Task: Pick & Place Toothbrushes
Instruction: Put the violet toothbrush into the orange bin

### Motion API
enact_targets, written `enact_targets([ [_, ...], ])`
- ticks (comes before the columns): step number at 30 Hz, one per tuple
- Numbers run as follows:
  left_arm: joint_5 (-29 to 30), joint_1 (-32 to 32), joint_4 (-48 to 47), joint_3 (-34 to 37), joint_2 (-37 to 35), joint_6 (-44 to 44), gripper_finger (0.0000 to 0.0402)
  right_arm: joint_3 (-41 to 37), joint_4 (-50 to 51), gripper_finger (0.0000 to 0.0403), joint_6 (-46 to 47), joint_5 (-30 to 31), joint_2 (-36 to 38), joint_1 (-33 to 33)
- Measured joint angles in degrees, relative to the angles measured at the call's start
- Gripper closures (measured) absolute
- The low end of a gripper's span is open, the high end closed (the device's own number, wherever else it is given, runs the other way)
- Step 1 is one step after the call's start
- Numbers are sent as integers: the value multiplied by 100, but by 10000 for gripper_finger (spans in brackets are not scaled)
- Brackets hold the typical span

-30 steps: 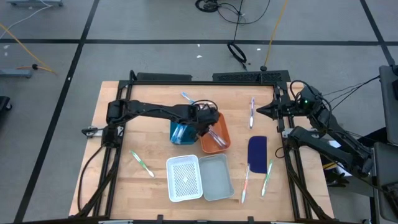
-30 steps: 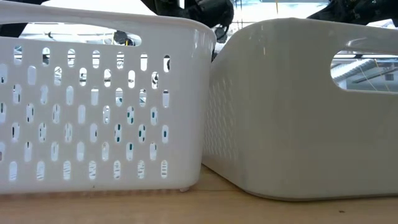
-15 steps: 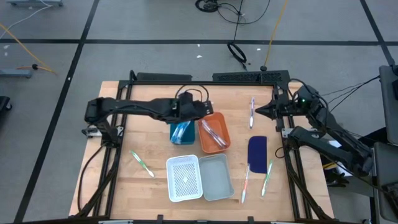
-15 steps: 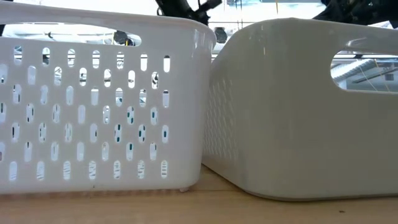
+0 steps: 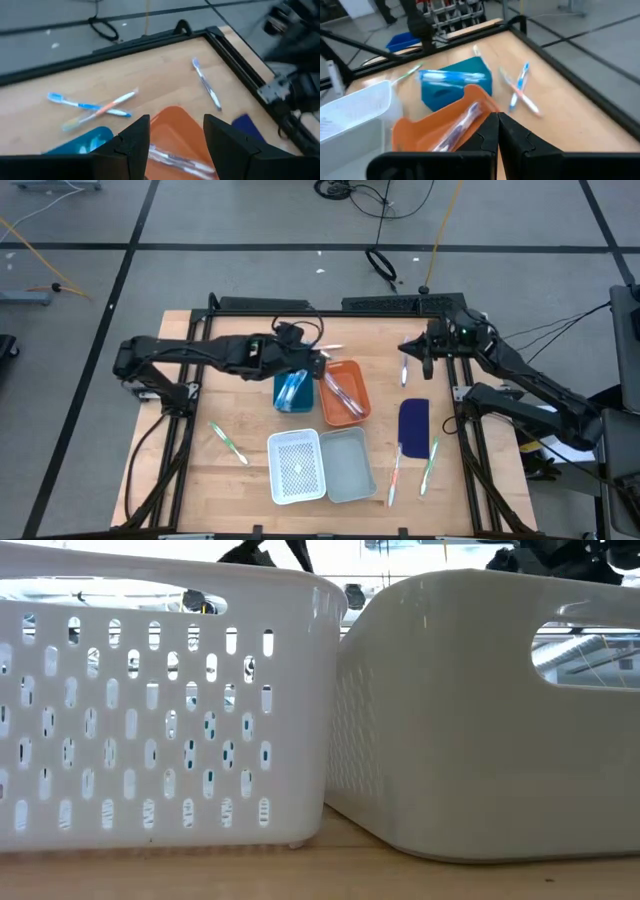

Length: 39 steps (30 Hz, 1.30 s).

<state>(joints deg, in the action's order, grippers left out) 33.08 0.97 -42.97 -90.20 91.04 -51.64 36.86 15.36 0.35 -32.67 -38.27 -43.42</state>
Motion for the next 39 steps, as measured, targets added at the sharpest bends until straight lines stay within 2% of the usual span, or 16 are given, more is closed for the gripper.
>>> enact_targets([
  [6, 0, 73, 214, 964, -841, 179, 218, 0, -475, 403, 146, 121, -47, 2],
  [11, -288, 60, 1210, 2307, -1875, 776, 218, 0, -525, 403, 554, 156, -77, 43],
  [17, -1266, -100, 2190, 3700, -3121, 1741, 218, 0, -537, 403, 1201, 1446, -296, 587],
  [23, -1689, -342, 2361, 4598, -4375, 2319, 218, 2, -456, 403, 1743, 2475, -673, 1129],
  [28, -2079, -510, 2368, 5048, -5274, 2656, 218, 36, 268, 403, 2270, 3030, -1101, 1378],
  [34, -2219, -609, 2354, 5559, -6070, 2796, 218, 589, 1369, 403, 2875, 3719, -1826, 1460],
  [39, -2267, -620, 2339, 5990, -6615, 2742, 218, 1193, 2262, 398, 3045, 3714, -2610, 1327],
])
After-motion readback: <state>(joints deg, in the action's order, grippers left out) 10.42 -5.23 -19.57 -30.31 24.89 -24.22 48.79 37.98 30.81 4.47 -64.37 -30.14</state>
